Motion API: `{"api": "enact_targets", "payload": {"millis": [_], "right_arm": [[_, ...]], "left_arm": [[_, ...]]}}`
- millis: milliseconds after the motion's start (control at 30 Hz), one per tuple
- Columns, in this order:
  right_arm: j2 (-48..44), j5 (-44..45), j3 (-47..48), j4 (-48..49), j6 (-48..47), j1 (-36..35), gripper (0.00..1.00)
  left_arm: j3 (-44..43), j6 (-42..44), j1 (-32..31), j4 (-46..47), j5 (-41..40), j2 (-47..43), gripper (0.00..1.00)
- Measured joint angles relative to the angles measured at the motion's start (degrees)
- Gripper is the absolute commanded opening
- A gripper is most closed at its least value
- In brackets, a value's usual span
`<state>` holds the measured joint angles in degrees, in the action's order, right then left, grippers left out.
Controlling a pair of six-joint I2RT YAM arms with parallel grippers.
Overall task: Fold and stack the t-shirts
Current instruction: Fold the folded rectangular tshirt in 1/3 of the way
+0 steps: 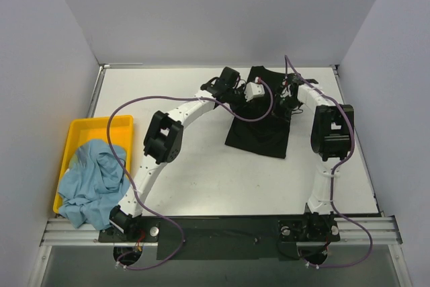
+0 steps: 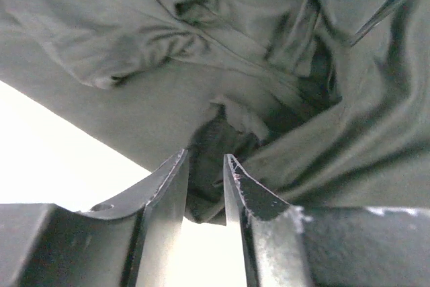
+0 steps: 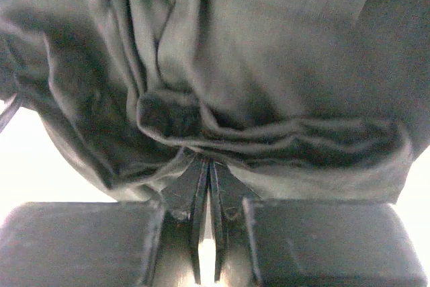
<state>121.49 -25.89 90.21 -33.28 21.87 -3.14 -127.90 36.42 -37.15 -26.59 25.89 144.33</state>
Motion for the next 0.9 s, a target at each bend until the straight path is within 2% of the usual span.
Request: {"api": "enact_targets", "payload": {"millis": [200,367,500,633,667,733,833,900], "right_arm": [[6.86,3.23,9.20,-0.17,2.43,0.96,0.00],[8.63,4.94,15.26,-0.24,3.82,2.34,0.00],[7.28,5.31,14.82,-0.31,3.39,3.02,0.00],[0.52,6.12,6.73,-0.61,1.95,3.17,0.00],[-2.19,6.38,3.85,-0.61,1.64,3.15,0.03],[-8.07,7.02,-2.01,-0.98,1.22,3.15,0.17],[-16.96,8.09,-10.71,-0.98,1.84,3.06,0.45],[-21.90,8.79,-16.46,-0.90,2.71,2.99,0.52]], "left_arm": [[-3.74,-5.64,1.16,1.46,0.04,-0.20,0.49],[-3.67,-5.42,1.73,0.02,1.49,-0.44,0.59],[-3.45,-2.23,1.86,-3.74,3.72,-0.44,0.59],[-3.45,-0.07,1.90,-6.51,3.50,-0.44,0.57],[-3.45,0.04,1.95,-7.23,3.32,-0.44,0.56],[-3.45,0.15,1.99,-8.79,3.30,-0.48,0.52],[-3.26,0.26,1.99,-13.07,3.74,-1.36,0.48],[-2.89,0.50,1.99,-16.59,5.01,-2.73,0.47]]}}
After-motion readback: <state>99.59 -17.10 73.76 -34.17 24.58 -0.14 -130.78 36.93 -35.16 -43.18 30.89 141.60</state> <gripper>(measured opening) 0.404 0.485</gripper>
